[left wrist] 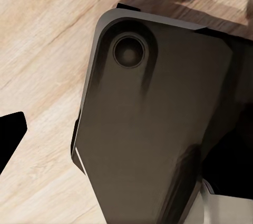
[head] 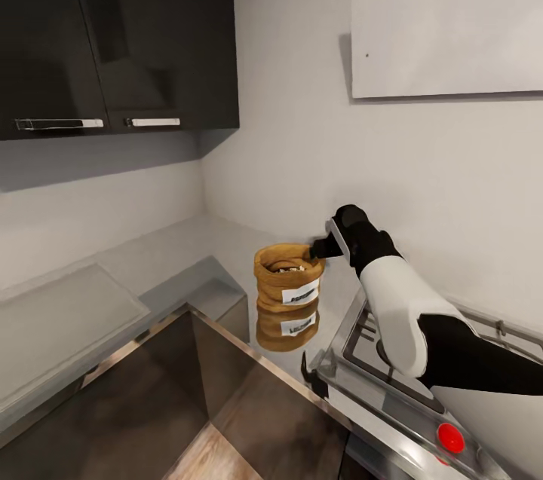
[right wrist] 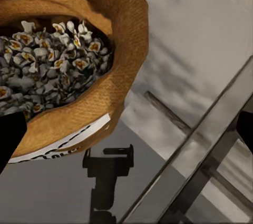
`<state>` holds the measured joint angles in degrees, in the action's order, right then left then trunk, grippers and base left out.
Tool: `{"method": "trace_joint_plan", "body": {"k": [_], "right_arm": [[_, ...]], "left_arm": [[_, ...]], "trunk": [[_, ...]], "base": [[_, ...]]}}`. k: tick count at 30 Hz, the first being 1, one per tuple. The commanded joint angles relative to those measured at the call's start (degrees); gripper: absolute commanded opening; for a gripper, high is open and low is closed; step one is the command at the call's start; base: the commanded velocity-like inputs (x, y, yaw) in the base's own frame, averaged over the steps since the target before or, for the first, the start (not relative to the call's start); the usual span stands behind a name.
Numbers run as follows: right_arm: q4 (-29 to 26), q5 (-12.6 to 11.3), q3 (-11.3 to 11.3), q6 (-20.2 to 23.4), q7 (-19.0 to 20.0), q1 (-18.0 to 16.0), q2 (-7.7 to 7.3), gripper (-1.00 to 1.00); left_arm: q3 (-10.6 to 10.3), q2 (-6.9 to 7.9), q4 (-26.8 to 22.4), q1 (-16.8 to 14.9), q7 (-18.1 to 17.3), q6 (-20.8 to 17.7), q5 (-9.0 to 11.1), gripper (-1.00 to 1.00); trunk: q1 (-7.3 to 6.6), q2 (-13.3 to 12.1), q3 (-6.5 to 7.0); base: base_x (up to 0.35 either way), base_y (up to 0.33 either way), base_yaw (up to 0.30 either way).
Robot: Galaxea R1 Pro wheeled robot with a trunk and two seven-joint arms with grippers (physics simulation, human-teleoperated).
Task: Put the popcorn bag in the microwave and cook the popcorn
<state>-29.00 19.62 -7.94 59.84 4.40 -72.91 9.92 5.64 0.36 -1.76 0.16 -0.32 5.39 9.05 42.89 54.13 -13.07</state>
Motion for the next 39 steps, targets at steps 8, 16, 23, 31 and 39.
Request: {"method": "trace_joint_plan", "body": {"k": [8, 16, 23, 31, 39], "right_arm": [[0.13, 0.62, -0.50, 0.16, 0.52, -0.04, 0.08, 1.00], [0.52, 0.43, -0.50, 0.16, 0.52, -0.04, 0.08, 1.00], [0.59, -3.06, -0.42, 0.03, 0.25, -0.04, 0.08, 1.00], [0.72, -3.12, -0.37, -0.20, 0.01, -0.04, 0.08, 1.00], [5.58, -3.28, -0.33, -8.12, -0.07, -0.30, 0.08, 1.00]], "left_arm": [[0.42, -0.02, -0.10, 0.02, -0.03, 0.06, 0.00, 1.00], [0.42, -0.06, -0.11, 0.02, 0.03, 0.06, 0.01, 1.00], [0.35, -0.01, -0.08, 0.02, -0.02, 0.06, 0.08, 1.00], [0.36, -0.01, -0.08, 0.02, -0.03, 0.06, 0.09, 1.00], [0.42, -0.01, -0.08, 0.02, 0.01, 0.06, 0.01, 1.00]], "trunk": [[0.01, 0.05, -0.07], [0.01, 0.05, -0.07], [0.01, 0.05, -0.07], [0.01, 0.05, -0.07], [0.01, 0.05, -0.07]], "base": [[0.000, 0.000, 0.000], [0.084, 0.000, 0.000], [0.118, 0.000, 0.000], [0.219, 0.000, 0.000], [0.023, 0.000, 0.000]]}}
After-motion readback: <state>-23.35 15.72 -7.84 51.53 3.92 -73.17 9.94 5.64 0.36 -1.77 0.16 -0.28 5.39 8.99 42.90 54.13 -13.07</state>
